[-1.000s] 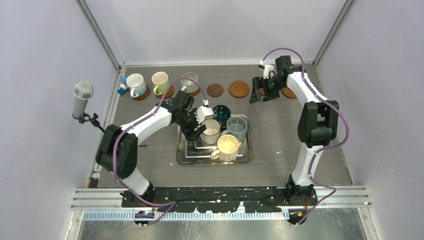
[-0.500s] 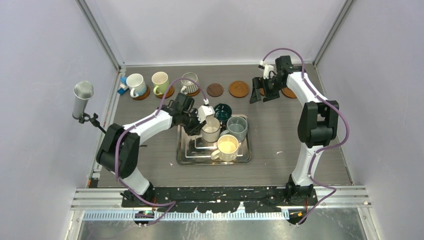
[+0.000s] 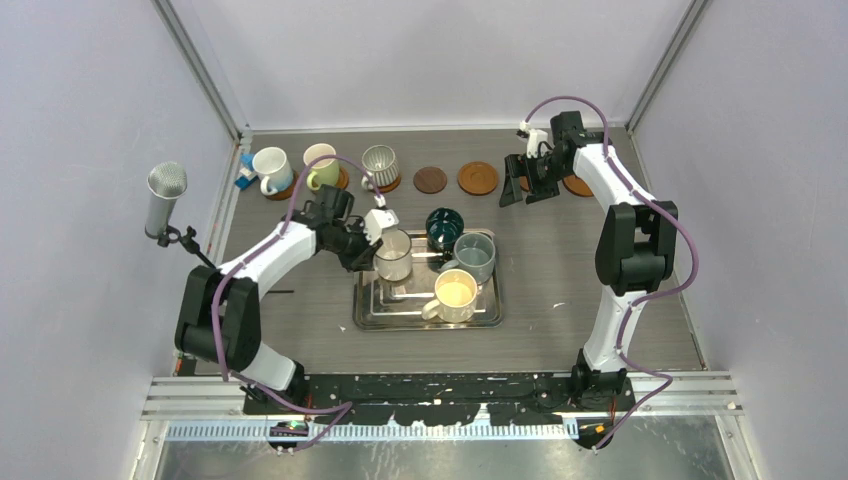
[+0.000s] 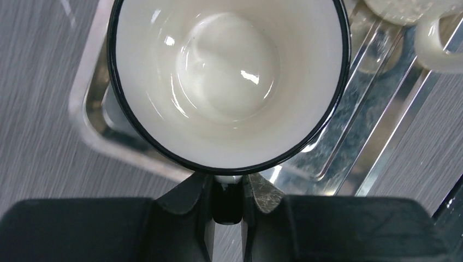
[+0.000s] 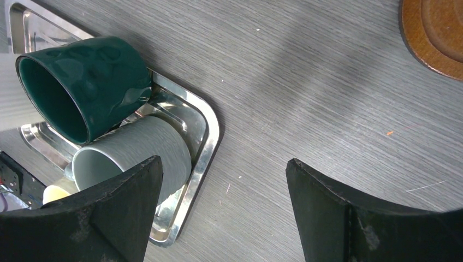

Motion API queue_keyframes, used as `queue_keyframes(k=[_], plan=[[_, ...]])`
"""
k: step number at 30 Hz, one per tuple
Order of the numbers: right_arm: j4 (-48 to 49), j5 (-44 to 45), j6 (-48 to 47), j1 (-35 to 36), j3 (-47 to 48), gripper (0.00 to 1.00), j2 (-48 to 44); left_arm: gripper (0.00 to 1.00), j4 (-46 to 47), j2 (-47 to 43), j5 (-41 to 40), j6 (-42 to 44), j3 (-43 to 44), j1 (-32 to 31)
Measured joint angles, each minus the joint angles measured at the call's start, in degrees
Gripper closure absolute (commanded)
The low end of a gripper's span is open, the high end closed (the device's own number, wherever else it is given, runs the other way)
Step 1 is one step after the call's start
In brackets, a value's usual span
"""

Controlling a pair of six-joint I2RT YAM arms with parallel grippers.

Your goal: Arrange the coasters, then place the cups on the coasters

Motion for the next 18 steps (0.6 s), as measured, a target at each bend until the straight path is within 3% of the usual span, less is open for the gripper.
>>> queue_keyframes(k=[8, 18], plan=[[0.0, 0.0, 0.0, 0.0, 0.1, 0.13, 0.4, 1.00, -5.4, -6.5, 2.1, 2.3, 2.2, 3.0], [0.2, 0.3, 0.0, 0.0, 0.2, 0.10, 0.4, 1.00, -2.6, -1.4, 2.6, -6.3, 19.2, 1.8]])
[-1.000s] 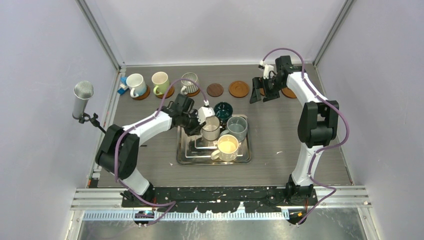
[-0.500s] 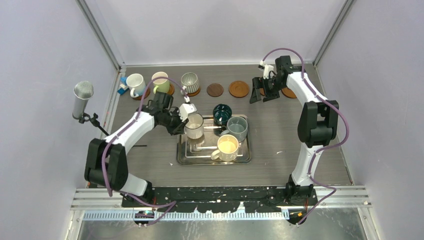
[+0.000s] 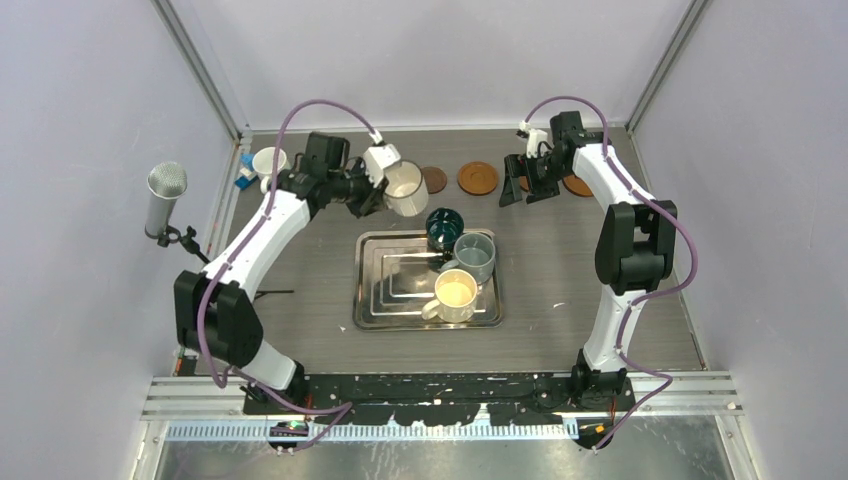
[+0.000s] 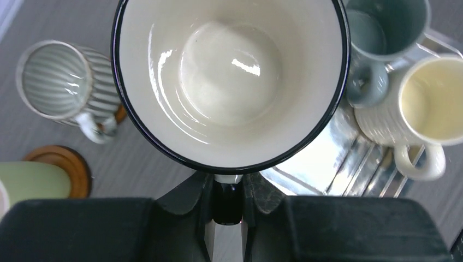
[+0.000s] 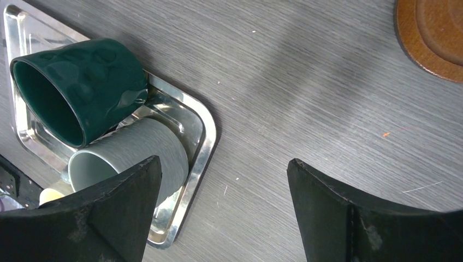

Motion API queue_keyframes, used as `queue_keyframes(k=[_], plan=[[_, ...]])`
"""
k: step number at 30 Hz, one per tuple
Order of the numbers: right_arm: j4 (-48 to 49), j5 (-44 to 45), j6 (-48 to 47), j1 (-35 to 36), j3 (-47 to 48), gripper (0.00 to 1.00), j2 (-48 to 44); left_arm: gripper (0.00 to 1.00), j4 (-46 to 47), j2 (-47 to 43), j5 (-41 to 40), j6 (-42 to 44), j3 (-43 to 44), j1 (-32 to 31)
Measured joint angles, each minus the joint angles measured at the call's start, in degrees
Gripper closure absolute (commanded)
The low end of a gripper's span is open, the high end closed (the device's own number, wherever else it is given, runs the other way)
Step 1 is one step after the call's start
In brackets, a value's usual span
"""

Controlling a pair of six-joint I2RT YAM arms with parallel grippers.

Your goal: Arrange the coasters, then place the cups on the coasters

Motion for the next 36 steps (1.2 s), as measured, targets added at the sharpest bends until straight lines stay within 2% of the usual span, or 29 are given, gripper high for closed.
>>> queue_keyframes(k=[8, 14, 20, 27, 36], plan=[[0.7, 0.9, 0.2, 0.0, 0.0, 0.09, 0.0, 1.00, 1.0, 14.7, -9.1, -7.4, 19.0, -3.1], [1.1, 1.4, 0.2, 0.0, 0.0, 0.09, 0.0, 1.00, 0.2, 25.6, -18.3, -10.3, 31.6, -7.6], [1.2, 1.6, 0.3, -0.3, 0.0, 0.09, 0.0, 1.00, -0.9, 37.7, -24.0, -13.5, 44.6, -9.6], [1.3, 1.7, 0.4, -1.0, 0.0, 0.09, 0.0, 1.00, -2.5, 44.5, -27.1, -16.9, 47.0, -9.1], [1.4, 1.7, 0.5, -1.4, 0.0, 0.09, 0.0, 1.00, -3.5, 46.9, -27.7, -19.5, 47.0, -8.4]])
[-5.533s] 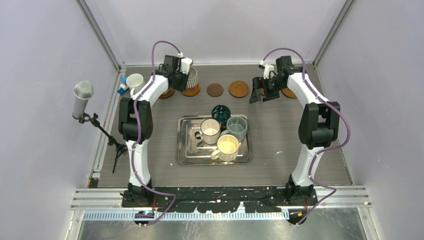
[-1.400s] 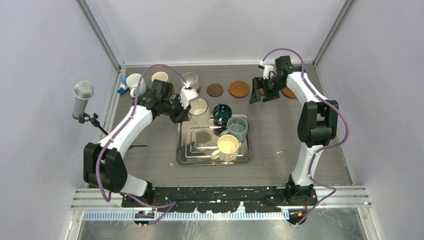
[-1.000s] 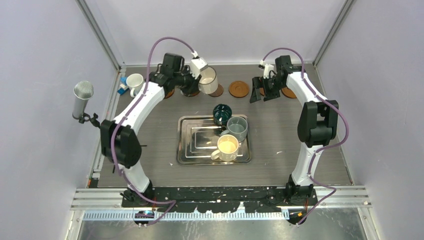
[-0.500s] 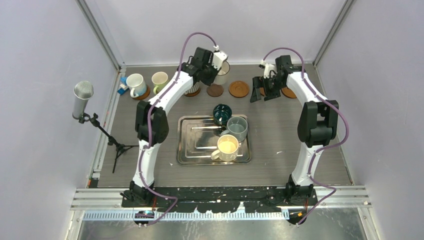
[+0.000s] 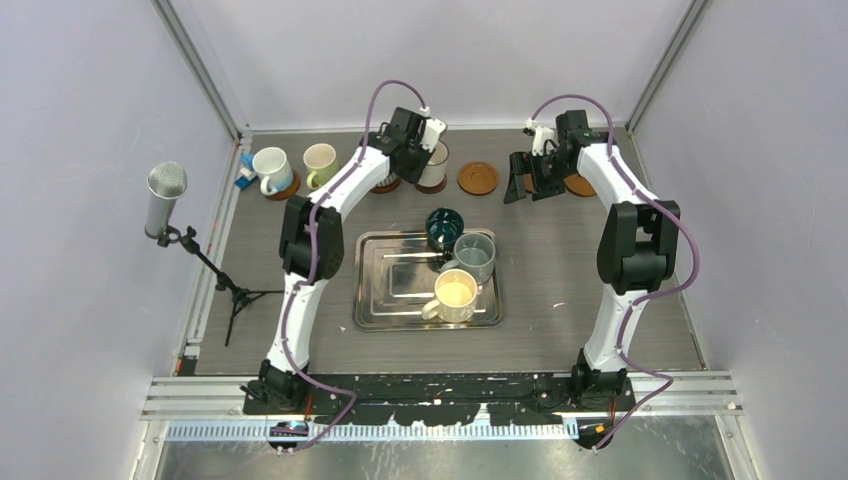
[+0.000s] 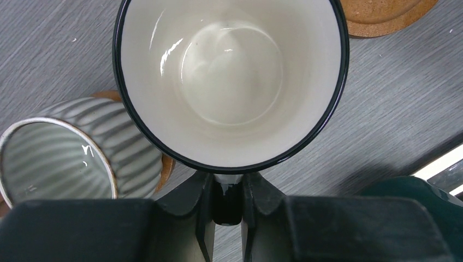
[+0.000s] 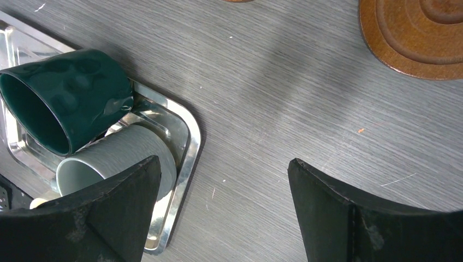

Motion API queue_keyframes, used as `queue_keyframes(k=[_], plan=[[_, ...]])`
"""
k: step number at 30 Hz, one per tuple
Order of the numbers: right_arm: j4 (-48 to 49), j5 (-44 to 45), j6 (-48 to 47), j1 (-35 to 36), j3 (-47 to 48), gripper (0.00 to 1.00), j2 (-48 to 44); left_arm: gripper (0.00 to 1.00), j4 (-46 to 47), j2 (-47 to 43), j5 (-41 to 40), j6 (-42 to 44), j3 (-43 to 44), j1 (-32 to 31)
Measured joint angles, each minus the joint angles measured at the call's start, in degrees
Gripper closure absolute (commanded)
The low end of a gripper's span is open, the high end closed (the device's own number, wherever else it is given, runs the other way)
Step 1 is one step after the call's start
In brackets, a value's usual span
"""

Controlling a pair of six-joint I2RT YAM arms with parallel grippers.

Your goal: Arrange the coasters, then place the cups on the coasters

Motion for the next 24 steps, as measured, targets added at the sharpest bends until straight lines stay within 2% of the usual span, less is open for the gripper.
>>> queue_keyframes(k=[24], plan=[[0.2, 0.0, 0.0, -0.2, 0.0, 0.09, 0.0, 1.00, 4.5, 1.6, 1.6, -3.2, -2.2, 1.6]])
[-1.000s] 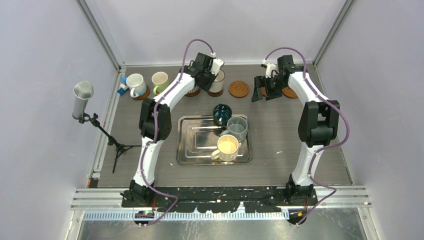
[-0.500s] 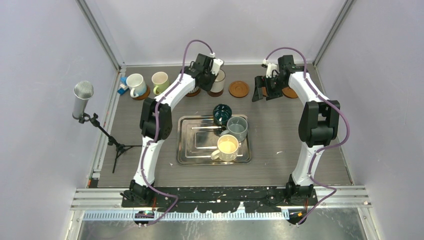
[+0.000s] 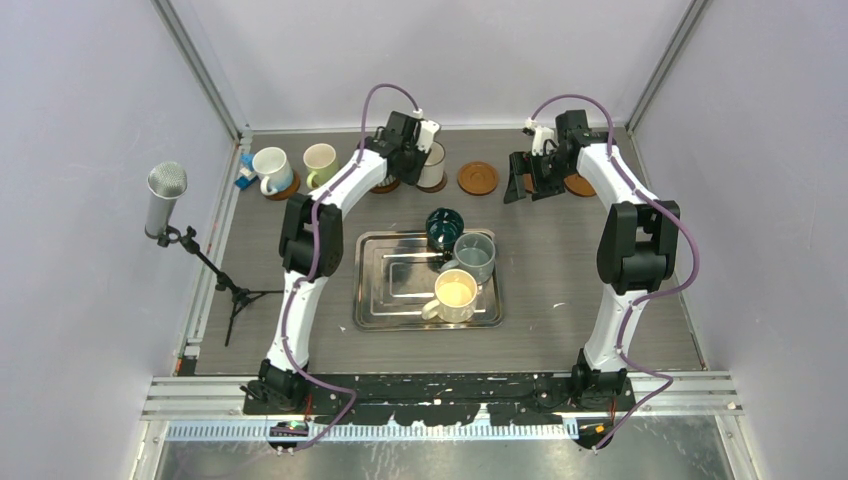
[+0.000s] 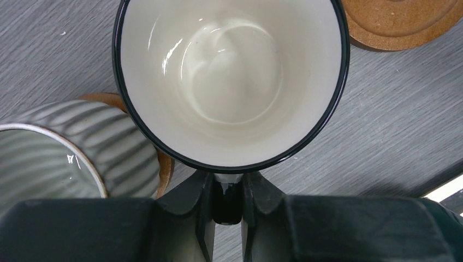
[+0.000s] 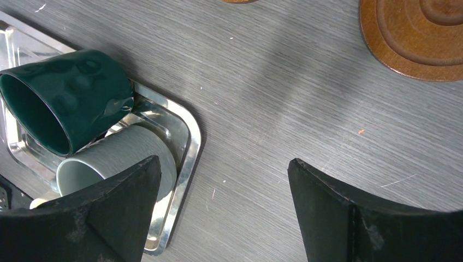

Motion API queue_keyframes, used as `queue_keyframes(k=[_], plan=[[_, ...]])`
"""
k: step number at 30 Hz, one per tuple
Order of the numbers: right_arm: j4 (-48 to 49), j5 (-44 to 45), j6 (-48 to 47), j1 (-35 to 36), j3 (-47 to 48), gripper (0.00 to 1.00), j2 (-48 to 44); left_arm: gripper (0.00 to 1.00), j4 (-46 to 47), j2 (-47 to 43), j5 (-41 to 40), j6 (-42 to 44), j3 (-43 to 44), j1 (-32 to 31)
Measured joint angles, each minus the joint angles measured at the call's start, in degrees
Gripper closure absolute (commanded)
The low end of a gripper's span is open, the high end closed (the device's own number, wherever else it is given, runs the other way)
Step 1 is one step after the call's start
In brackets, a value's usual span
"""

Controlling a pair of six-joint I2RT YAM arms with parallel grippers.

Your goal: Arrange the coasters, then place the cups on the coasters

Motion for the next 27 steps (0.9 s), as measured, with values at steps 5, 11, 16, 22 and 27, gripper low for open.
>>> queue_keyframes(k=[5, 11, 16, 22, 27], plan=[[0.0, 0.0, 0.0, 0.0, 0.0, 0.09, 0.0, 0.99, 0.7, 0.0, 0.3, 0.0, -0.5, 0.0], [0.0, 0.0, 0.0, 0.0, 0.0, 0.09, 0.0, 0.99, 4.0, 0.0, 1.7, 0.0, -2.1, 0.0], [0.0, 0.0, 0.0, 0.0, 0.0, 0.09, 0.0, 0.99, 5.0, 0.0, 2.2, 0.0, -2.6, 0.1], [0.0, 0.0, 0.0, 0.0, 0.0, 0.09, 0.0, 0.99, 6.9, -0.5, 2.6, 0.0, -4.3, 0.1], [0.0, 0.0, 0.0, 0.0, 0.2, 0.09, 0.1, 1.00, 8.2, -2.1, 3.0, 0.0, -7.1, 0.0]])
